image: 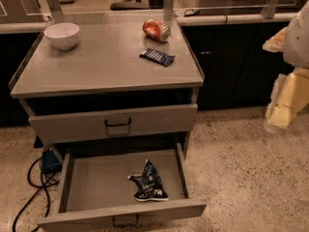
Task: Pick blue chip bag from middle drawer and place on counter
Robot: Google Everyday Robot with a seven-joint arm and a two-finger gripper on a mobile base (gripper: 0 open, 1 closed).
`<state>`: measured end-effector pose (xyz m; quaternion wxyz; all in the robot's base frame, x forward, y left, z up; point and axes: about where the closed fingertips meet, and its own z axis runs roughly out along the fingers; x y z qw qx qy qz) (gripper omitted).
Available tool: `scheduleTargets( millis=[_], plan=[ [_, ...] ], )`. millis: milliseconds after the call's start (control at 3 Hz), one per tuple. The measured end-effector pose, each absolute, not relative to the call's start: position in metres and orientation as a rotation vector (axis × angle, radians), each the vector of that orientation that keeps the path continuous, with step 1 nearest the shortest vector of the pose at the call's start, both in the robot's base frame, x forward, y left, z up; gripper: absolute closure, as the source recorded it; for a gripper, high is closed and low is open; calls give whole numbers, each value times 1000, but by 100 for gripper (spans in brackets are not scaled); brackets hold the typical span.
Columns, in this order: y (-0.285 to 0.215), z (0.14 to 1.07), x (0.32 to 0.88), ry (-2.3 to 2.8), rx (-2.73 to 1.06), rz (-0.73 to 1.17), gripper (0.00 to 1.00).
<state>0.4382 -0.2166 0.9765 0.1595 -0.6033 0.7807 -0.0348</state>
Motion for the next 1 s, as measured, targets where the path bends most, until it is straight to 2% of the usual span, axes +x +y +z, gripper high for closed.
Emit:
scheduleTargets(
  millis=[667, 1000],
  plan=[
    [-218, 940, 443, 2229, -1751, -62, 0],
    [-217, 854, 449, 2193, -1829, 51, 0]
  ],
)
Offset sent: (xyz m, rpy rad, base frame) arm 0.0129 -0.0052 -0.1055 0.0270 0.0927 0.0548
